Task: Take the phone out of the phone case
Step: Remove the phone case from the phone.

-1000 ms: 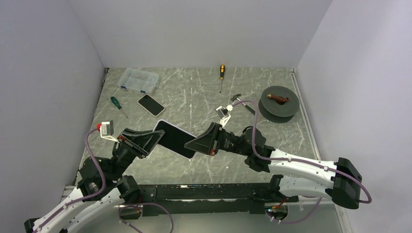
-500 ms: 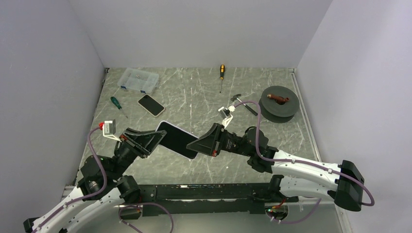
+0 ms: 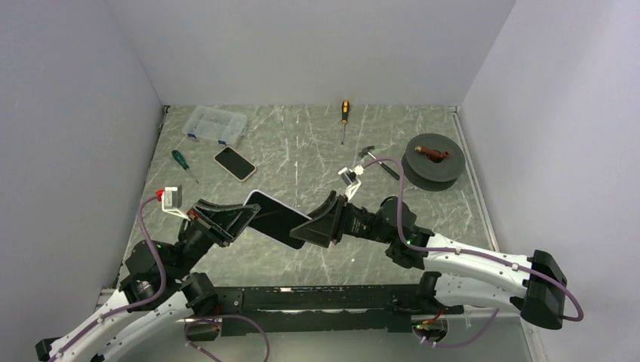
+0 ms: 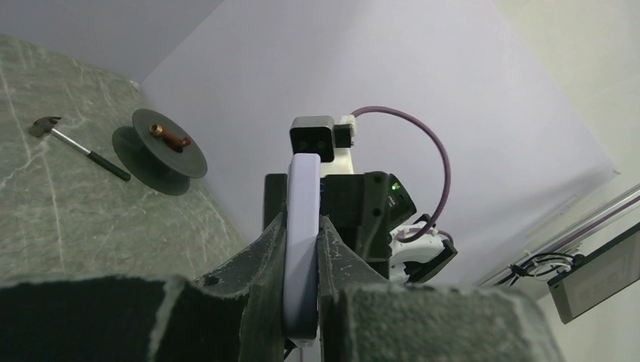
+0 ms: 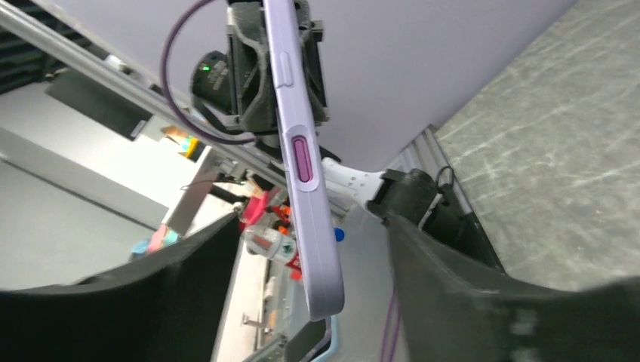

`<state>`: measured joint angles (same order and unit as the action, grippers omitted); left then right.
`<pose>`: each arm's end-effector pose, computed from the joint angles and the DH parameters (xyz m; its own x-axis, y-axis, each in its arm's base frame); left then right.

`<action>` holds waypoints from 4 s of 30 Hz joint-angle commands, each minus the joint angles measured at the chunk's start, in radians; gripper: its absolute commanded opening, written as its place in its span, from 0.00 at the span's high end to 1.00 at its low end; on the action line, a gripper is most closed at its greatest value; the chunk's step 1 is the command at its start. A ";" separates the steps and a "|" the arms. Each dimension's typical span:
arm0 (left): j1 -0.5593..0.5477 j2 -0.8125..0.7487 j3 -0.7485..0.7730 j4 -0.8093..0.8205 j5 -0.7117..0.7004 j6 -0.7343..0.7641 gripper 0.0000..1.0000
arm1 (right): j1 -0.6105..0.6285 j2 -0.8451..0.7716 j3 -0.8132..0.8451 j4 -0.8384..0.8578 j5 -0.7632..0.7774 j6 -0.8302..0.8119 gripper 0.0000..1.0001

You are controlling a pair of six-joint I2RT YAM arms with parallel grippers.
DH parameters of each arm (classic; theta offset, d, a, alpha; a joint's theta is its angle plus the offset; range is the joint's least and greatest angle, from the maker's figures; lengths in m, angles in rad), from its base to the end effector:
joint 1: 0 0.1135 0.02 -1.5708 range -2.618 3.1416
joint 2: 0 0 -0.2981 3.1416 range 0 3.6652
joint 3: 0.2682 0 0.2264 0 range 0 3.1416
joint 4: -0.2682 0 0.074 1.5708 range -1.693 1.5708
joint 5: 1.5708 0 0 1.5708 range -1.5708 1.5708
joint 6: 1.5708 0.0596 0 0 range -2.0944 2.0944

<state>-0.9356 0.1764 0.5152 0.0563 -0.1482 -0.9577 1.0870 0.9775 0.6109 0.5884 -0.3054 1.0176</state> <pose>0.0280 -0.0231 0.3461 -0.4536 -0.7479 -0.4846 0.5984 0.1474 -0.7876 0.0801 0.1909 0.3672 -0.7807 0.2589 -0.5688 -0.6023 -0.0690 0.7953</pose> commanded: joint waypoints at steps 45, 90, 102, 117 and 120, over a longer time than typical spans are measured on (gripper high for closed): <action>-0.001 0.141 0.164 0.022 -0.222 -0.287 1.00 | 0.142 -0.016 -0.014 0.178 0.290 -0.268 0.50; -0.001 0.204 0.172 -0.144 -0.065 -0.353 1.00 | 0.142 -0.047 0.010 0.267 0.114 -0.681 1.00; -0.001 0.232 0.157 -0.168 0.021 -0.408 1.00 | 0.142 -0.063 0.015 0.294 0.114 -0.766 1.00; 0.000 0.214 0.143 -0.202 0.060 -0.433 1.00 | 0.142 -0.062 0.087 0.195 0.072 -0.902 1.00; -0.001 0.225 0.137 -0.184 0.085 -0.437 1.00 | 0.142 -0.048 0.099 0.191 0.064 -0.912 1.00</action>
<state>-0.9222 0.3717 0.6884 -0.0311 -0.2279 -1.3861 1.2339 0.9112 0.6254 0.7414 -0.2623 0.2100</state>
